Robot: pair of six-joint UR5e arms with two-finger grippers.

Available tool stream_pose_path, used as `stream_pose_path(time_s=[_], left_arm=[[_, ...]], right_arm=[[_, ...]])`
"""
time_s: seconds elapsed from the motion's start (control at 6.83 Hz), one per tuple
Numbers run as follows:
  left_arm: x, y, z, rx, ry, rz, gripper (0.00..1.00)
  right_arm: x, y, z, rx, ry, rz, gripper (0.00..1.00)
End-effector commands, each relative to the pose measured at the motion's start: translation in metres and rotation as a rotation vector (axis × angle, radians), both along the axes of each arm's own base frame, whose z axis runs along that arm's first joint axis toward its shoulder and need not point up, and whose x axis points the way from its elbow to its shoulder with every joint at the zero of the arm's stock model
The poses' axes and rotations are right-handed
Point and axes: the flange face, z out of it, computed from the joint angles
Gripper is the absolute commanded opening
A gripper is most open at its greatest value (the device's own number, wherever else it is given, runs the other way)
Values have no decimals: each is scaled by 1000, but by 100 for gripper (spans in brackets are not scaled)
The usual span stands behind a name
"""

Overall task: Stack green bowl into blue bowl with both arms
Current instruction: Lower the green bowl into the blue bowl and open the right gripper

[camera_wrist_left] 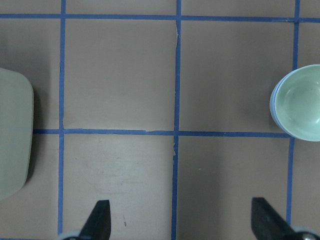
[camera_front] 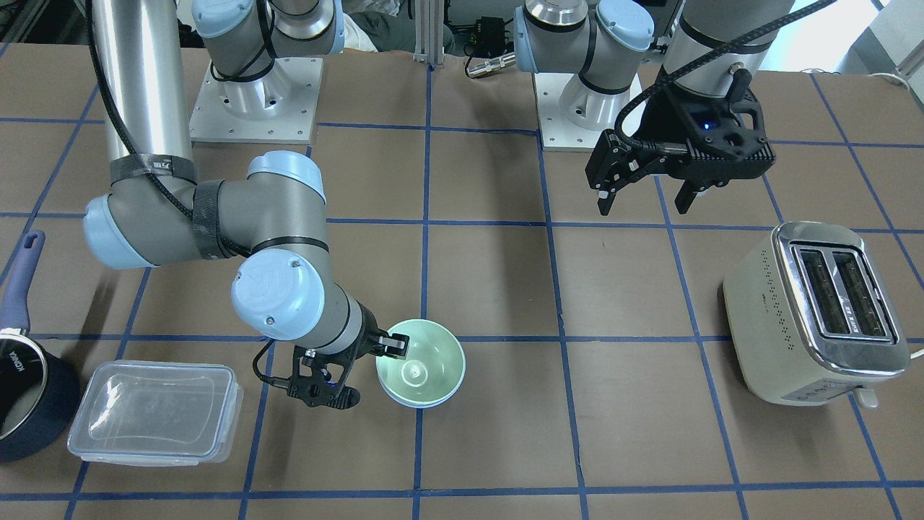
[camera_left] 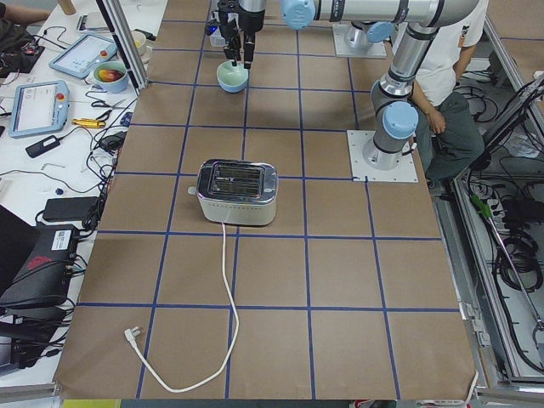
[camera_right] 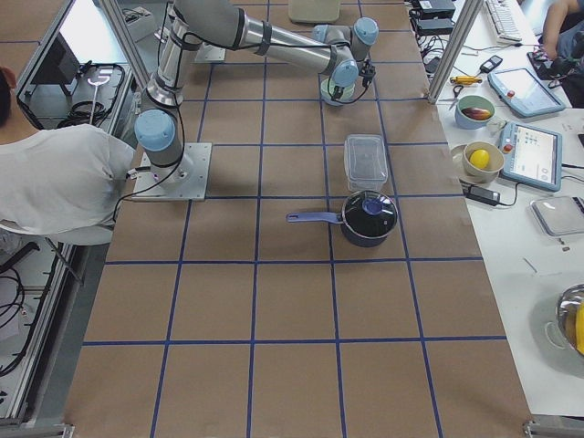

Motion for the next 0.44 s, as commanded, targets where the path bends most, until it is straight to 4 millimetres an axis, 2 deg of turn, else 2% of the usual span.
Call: stream_pose_path(time_s=[0.0, 0.29], left_arm=[[-1, 3, 4, -7, 0, -1, 100], [-1, 1, 1, -1, 0, 0, 100]], right_arm=[[-13, 8, 71, -42, 107, 37, 69], [-26, 42, 174, -147, 137, 150, 69]])
